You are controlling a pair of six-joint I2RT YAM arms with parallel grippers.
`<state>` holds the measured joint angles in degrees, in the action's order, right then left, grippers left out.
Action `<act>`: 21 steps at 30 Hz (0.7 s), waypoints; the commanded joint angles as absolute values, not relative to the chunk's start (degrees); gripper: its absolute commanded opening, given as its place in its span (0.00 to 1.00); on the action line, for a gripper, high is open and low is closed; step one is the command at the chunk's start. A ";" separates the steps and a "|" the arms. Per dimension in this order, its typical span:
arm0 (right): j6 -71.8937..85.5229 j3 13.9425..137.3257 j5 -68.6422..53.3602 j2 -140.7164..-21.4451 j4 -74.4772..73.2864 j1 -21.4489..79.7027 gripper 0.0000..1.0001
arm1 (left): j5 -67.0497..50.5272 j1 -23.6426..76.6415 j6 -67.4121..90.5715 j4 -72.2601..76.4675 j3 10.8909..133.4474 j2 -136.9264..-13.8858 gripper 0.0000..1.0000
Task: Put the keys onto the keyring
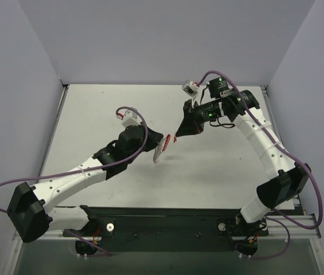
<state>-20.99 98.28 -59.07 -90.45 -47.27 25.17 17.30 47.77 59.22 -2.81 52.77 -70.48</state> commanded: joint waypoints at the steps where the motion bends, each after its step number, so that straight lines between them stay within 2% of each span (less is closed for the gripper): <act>1: -20.48 96.59 -61.70 -88.42 -45.35 25.23 0.00 | 25.65 48.87 62.84 -2.19 55.64 -70.14 0.00; 6: -20.39 95.72 -61.96 -88.86 -44.74 25.31 0.00 | 29.08 50.62 63.45 -4.91 55.72 -68.73 0.00; 14: -20.83 94.31 -62.23 -89.56 -44.47 25.31 0.00 | 39.46 54.49 65.30 -25.45 56.87 -64.97 0.00; 21: -21.18 93.78 -61.96 -90.35 -44.74 24.96 0.00 | 47.36 58.71 65.57 -37.78 59.14 -62.31 0.00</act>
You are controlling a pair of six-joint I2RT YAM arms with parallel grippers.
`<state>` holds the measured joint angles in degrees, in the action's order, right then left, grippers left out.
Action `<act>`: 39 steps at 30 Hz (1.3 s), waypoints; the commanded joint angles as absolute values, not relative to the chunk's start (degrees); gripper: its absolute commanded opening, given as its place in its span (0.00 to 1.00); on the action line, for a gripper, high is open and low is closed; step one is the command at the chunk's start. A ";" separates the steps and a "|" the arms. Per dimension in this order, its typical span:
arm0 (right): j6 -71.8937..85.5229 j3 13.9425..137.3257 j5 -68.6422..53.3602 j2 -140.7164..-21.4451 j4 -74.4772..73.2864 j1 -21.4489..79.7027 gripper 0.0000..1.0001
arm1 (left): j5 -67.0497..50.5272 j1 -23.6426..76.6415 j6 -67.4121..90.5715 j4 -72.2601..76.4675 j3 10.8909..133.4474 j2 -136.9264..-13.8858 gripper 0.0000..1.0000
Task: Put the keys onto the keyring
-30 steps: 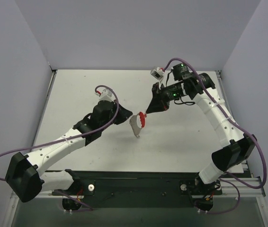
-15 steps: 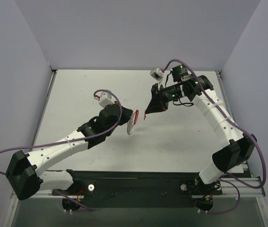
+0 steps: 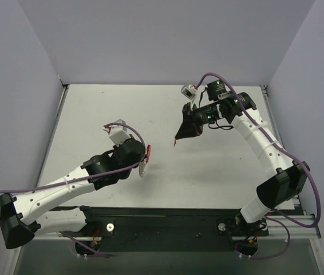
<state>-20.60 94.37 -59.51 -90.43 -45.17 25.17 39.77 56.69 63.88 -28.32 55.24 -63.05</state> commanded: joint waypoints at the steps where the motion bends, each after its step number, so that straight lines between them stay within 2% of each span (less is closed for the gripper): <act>1: -21.18 93.61 -61.79 -90.35 -44.74 24.53 0.00 | 47.63 59.06 65.31 -39.27 59.67 -63.27 0.00; 9: -22.23 90.18 -63.81 -87.19 -47.45 17.32 0.00 | 40.53 59.50 67.15 -34.38 57.31 -79.26 0.00; 17: -25.57 86.22 -62.05 -83.85 -51.24 15.47 0.00 | 31.22 59.68 69.26 -12.68 51.07 -87.70 0.00; 23: -26.10 85.52 -60.82 -83.06 -52.03 15.29 0.00 | 27.52 59.59 63.74 -6.95 56.85 -91.84 0.01; 25: -26.19 85.43 -60.65 -82.88 -52.03 15.21 0.00 | 27.16 59.59 57.79 -6.07 58.35 -90.97 0.13; 27: -26.19 85.43 -60.73 -82.97 -52.03 15.12 0.00 | 28.82 59.41 54.68 -7.81 59.67 -89.66 0.47; 29: -26.45 85.08 -61.08 -83.40 -52.12 15.20 0.00 | 27.09 56.88 49.85 -8.87 59.59 -87.02 0.61; 35: -26.81 84.73 -61.96 -84.29 -52.47 15.12 0.00 | 16.44 44.84 40.44 -19.66 60.64 -80.69 0.63; 39: -27.33 84.73 -62.31 -84.64 -52.82 15.21 0.00 | 11.35 40.87 33.50 -35.70 66.16 -82.25 0.68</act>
<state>-25.58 85.03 -59.90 -84.51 -51.03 15.20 18.76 43.53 43.07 -19.31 59.79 -82.02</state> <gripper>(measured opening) 0.032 0.673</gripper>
